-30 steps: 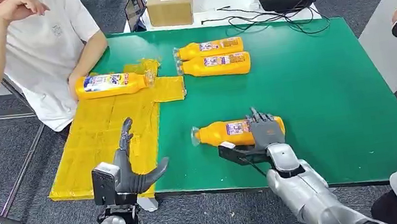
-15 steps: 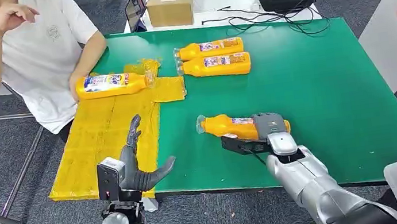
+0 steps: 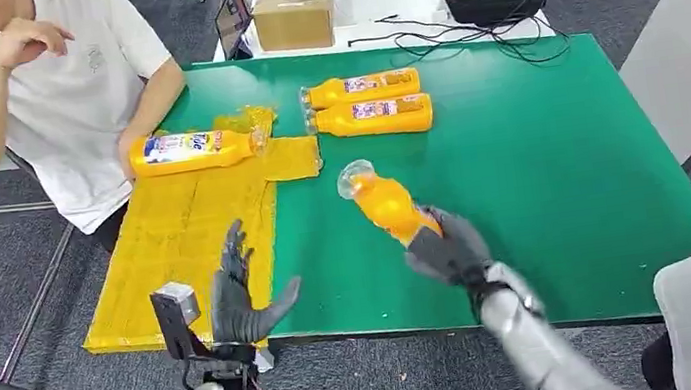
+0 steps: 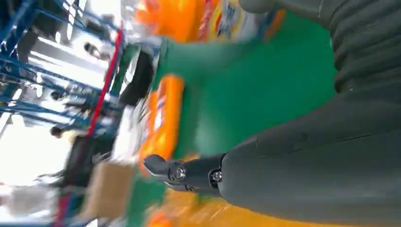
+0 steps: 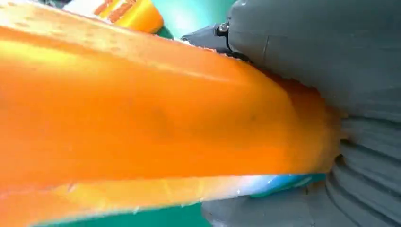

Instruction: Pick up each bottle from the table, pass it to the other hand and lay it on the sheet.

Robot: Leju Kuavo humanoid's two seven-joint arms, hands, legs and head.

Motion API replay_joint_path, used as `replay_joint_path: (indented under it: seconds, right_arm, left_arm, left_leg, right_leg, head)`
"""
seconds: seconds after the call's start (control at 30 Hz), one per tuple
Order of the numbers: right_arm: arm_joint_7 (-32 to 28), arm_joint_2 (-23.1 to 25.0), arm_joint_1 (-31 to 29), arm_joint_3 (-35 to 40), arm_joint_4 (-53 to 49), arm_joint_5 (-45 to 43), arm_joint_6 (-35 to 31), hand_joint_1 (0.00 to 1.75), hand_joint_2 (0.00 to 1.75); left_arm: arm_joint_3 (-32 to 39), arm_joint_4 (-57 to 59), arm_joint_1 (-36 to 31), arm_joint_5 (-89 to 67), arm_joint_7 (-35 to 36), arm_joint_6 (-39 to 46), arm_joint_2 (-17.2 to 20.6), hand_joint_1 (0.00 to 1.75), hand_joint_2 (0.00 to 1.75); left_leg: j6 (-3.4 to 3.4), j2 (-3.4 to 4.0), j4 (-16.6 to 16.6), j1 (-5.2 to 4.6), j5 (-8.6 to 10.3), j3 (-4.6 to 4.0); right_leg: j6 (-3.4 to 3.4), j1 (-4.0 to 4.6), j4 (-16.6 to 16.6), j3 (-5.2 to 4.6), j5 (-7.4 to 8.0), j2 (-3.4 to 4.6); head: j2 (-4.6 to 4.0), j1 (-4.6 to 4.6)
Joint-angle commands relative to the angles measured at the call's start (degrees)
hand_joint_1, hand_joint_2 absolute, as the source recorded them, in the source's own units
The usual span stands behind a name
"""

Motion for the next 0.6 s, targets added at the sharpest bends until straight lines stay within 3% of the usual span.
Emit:
replay_joint_path:
  seconds: [0.03,0.23,0.33,0.47,0.6]
  right_arm:
    - [0.25,0.61,8.31,3.69,-19.23,-5.68,-3.38,1.75,1.75]
    - [-0.15,0.37,8.21,3.56,-18.69,-6.12,-3.55,1.75,1.75]
    - [-1.36,0.69,7.64,4.54,-18.77,-7.28,-3.11,1.75,1.75]
    - [-0.34,-0.21,6.22,8.64,-16.54,-7.10,0.53,1.75,1.75]
    - [-0.54,0.15,3.98,15.29,-13.16,-4.25,4.61,1.75,1.75]
  left_arm:
    - [-5.17,3.40,2.26,3.71,-4.12,-5.70,3.35,0.00,1.75]
    - [-5.13,3.28,1.95,3.75,-4.12,-5.70,3.32,0.00,1.75]
    - [-6.00,3.04,2.69,6.28,-4.89,-10.65,3.97,0.00,1.75]
    - [-9.80,0.55,3.28,0.82,-7.69,-9.50,4.74,0.00,1.75]
    - [-11.89,-0.15,1.44,-4.24,-5.76,-5.46,4.69,0.00,1.75]
  left_leg:
    - [-0.13,-0.01,0.02,0.08,-0.12,-0.09]
    - [-0.11,-0.09,0.01,0.08,-0.08,-0.42]
    - [-0.08,-0.04,-0.03,0.01,-0.03,-0.52]
    - [-0.14,-0.02,0.01,0.06,-0.10,-0.47]
    - [-0.12,-0.02,0.01,0.06,-0.06,-0.54]
  right_leg:
    - [-0.13,0.07,0.04,-0.13,-0.11,0.13]
    - [-0.12,0.06,0.02,-0.40,-0.10,0.05]
    - [-0.09,-0.01,0.01,-0.51,-0.04,0.07]
    - [-0.15,0.04,0.02,-0.45,-0.09,0.15]
    - [-0.13,0.04,0.04,-0.54,-0.05,0.12]
  head:
    - [0.00,0.00]
    - [0.00,0.02]
    - [0.00,0.02]
    - [0.00,0.02]
    - [0.00,0.02]
